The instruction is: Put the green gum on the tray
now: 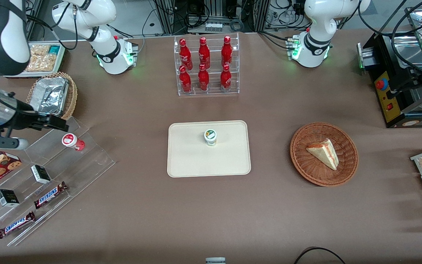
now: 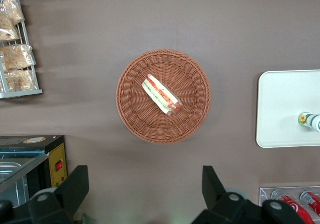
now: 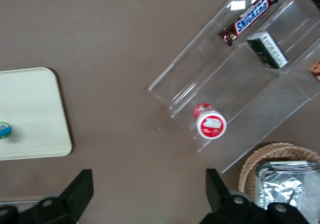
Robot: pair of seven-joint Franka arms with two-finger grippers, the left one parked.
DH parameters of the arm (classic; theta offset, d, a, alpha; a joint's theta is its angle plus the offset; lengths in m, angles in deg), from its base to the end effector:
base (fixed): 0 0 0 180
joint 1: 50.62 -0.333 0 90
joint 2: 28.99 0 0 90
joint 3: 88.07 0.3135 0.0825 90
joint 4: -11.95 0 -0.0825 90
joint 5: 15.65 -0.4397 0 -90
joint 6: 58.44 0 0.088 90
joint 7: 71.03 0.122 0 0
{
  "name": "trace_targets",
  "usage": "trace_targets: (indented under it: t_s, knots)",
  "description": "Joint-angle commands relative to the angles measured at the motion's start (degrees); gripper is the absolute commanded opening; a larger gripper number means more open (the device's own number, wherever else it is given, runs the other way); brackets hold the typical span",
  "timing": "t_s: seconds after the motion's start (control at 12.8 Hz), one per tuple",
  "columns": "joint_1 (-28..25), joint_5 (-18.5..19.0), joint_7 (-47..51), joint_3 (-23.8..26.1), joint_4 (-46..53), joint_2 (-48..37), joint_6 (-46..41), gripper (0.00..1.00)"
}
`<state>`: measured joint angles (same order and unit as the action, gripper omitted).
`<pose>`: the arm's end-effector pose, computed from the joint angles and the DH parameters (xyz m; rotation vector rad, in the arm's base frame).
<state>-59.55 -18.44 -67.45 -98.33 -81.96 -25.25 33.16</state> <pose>0.6240 -0.0061 0.5338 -3.0993 0.1393 0.1634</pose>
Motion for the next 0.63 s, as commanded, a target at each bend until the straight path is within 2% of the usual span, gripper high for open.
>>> trace_targets:
  t_s: [0.0,0.16,0.55]
  knots:
    - [1.98,2.34,-3.48,0.24,0.31,-0.76,-0.10,1.00]
    - [2.61,2.52,-9.10,-0.72,0.31,-1.28,-0.10,1.00]
    - [2.35,2.17,-9.47,-1.26,0.40,-1.55,-0.72,1.00]
